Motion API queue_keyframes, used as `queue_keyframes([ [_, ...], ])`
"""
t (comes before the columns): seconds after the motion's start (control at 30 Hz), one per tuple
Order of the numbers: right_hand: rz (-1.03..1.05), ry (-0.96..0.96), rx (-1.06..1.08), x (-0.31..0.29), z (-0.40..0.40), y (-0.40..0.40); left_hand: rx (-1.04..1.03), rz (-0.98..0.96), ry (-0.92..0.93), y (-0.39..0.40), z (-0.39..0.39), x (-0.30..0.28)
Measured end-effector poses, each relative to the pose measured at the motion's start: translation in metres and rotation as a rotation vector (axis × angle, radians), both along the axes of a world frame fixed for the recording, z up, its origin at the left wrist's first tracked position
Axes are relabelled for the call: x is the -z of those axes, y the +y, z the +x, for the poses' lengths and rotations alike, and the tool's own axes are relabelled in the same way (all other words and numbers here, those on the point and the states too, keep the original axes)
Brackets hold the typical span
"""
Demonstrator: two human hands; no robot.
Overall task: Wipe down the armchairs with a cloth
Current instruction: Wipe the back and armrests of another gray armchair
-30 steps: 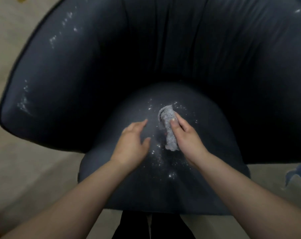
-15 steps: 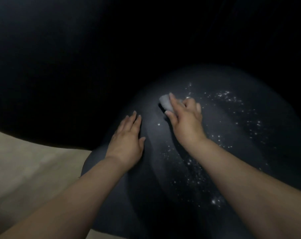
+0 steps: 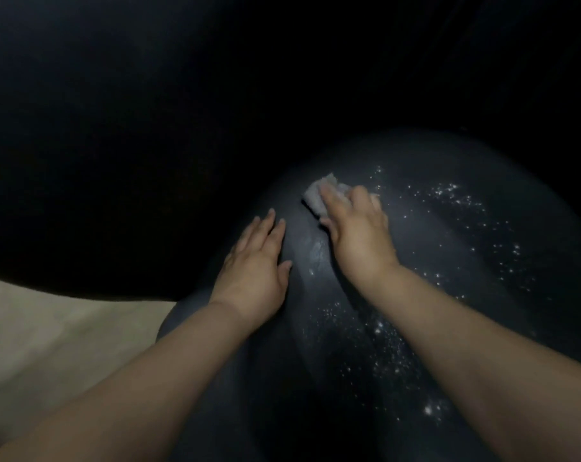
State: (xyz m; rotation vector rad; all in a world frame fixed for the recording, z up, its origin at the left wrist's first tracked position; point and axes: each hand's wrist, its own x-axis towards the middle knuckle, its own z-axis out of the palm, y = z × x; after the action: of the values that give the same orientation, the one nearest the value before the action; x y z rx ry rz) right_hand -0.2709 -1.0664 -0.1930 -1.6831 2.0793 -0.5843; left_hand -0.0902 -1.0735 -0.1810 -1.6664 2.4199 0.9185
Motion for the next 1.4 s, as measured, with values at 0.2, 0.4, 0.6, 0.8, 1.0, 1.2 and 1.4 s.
queue_keyframes([
  [0.2, -0.043, -0.050, -0.223, -0.006, -0.003, 0.066, 0.001, 0.011, 0.005, -0.013, -0.008, -0.002],
  [0.4, -0.060, 0.076, 0.111, 0.002, -0.059, -0.035, 0.037, -0.033, 0.019, -0.027, -0.024, 0.001],
  [0.6, -0.049, -0.061, -0.235, -0.003, -0.042, 0.049, 0.064, -0.033, 0.006, -0.041, -0.040, 0.003],
  [0.8, -0.141, 0.060, 0.061, 0.002, -0.108, -0.039, 0.114, -0.069, 0.044, -0.053, -0.065, 0.002],
  [1.0, -0.114, -0.014, -0.087, 0.014, -0.089, -0.018, 0.101, -0.048, 0.011, -0.068, -0.084, 0.005],
  [1.2, -0.129, 0.001, -0.181, 0.003, -0.132, 0.011, 0.175, -0.059, 0.000, -0.070, -0.106, 0.000],
  [1.4, -0.071, -0.044, 0.070, 0.011, -0.165, 0.002, 0.263, -0.079, -0.009, -0.072, -0.135, 0.004],
])
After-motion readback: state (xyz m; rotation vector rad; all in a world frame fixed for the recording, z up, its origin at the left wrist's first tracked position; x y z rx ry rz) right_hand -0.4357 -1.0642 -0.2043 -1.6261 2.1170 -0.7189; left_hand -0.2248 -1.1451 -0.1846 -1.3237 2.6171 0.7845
